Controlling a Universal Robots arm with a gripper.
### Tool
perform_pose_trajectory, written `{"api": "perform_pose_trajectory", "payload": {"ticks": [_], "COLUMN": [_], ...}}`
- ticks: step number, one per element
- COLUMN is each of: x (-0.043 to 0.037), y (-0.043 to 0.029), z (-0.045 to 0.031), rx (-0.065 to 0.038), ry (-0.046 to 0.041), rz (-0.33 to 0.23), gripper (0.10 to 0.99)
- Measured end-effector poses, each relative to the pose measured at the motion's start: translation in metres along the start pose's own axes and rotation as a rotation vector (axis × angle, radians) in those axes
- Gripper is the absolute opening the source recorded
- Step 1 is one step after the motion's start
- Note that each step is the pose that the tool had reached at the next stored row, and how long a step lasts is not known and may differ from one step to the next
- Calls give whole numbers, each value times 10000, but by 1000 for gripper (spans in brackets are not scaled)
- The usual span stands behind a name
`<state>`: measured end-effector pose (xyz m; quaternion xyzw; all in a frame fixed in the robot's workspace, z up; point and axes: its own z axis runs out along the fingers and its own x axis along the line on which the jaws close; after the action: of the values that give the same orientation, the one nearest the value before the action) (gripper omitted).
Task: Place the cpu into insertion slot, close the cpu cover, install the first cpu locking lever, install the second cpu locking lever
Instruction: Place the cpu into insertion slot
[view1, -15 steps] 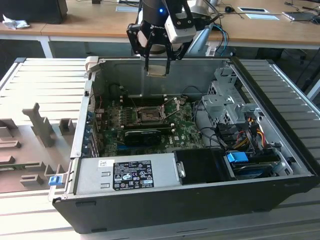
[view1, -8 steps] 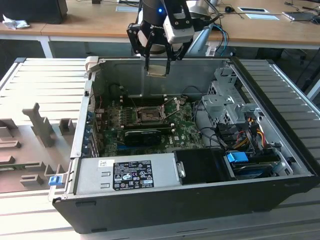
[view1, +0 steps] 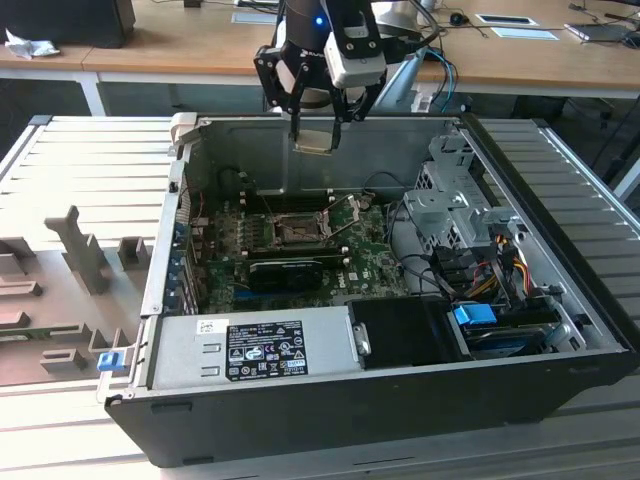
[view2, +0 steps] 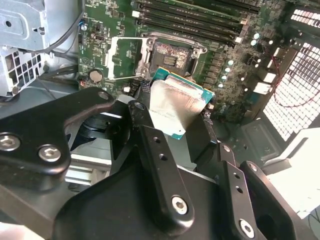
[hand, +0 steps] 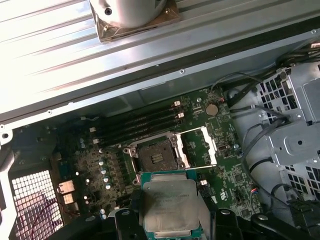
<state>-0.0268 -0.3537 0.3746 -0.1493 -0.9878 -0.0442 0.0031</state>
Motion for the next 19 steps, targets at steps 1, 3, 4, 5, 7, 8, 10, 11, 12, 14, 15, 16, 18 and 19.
{"api": "perform_pose_trajectory", "payload": {"ticks": [1, 3, 4, 5, 7, 8, 10, 11, 12, 14, 15, 16, 18, 19], "x": [0, 0, 0, 0, 0, 0, 0, 0, 0, 0, 0, 0, 0, 0], "y": [0, 0, 0, 0, 0, 0, 0, 0, 0, -1, 0, -1, -1, -1], "z": [1, 2, 2, 3, 3, 4, 5, 5, 5, 6, 6, 7, 7, 7], "rx": [-2, -4, -5, -6, -8, -9, -10, -11, -11, -14, -15, -17, -20, -21], "ry": [-7, -17, -21, -26, -32, -36, -43, -47, -51, -60, -64, -71, -87, -94], "rz": [69, 192, 241, 301, 375, 410, 494, 535, 580, 689, 731, 816, 1005, 1071], "gripper": [525, 525, 525, 525, 525, 525, 525, 525, 525, 525, 525, 525, 525, 525]}}
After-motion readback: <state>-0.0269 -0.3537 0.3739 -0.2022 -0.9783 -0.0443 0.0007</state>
